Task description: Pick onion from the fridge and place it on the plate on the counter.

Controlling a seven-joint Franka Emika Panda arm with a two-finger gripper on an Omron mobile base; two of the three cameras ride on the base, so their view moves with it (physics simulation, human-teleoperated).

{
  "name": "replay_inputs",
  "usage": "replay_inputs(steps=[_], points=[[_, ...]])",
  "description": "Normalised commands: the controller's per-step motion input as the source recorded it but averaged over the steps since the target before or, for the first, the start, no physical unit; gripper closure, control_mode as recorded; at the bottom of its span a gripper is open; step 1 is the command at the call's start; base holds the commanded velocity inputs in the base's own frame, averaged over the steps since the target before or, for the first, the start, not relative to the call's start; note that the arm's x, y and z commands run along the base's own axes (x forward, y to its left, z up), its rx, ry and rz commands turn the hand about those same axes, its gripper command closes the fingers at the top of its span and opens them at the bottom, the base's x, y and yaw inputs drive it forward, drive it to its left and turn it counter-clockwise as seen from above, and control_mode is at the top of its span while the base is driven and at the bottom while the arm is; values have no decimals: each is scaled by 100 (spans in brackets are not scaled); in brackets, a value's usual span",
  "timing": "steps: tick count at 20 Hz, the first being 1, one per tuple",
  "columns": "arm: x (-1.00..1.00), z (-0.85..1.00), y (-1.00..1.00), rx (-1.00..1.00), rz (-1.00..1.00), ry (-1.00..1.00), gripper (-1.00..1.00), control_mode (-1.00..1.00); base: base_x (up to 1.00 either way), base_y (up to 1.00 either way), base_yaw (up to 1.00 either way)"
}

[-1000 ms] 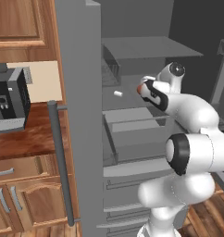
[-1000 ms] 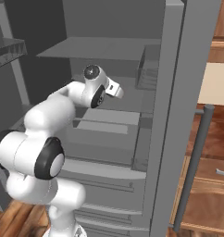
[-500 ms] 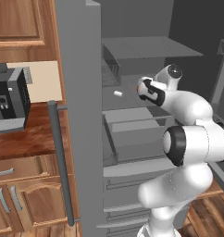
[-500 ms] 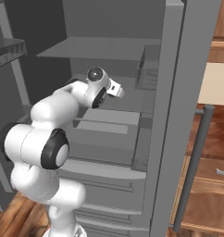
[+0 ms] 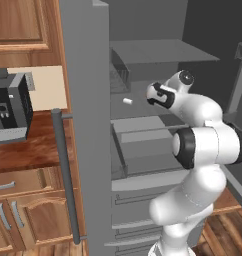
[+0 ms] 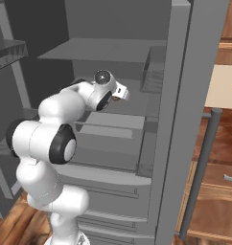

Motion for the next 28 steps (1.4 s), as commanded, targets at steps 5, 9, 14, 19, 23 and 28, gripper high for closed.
replay_inputs(steps=[5, 9, 14, 19, 23, 28], points=[[22, -13, 0, 0, 0, 3, -100, -100, 0, 0, 0], [27, -12, 0, 0, 0, 4, -100, -100, 0, 0, 0], [26, -2, 0, 0, 0, 3, -100, -100, 0, 0, 0], [18, -1, 0, 0, 0, 0, -100, -100, 0, 0, 0], [11, -7, 0, 0, 0, 1, -100, -100, 0, 0, 0], [12, -9, 0, 0, 0, 2, -100, -100, 0, 0, 0]])
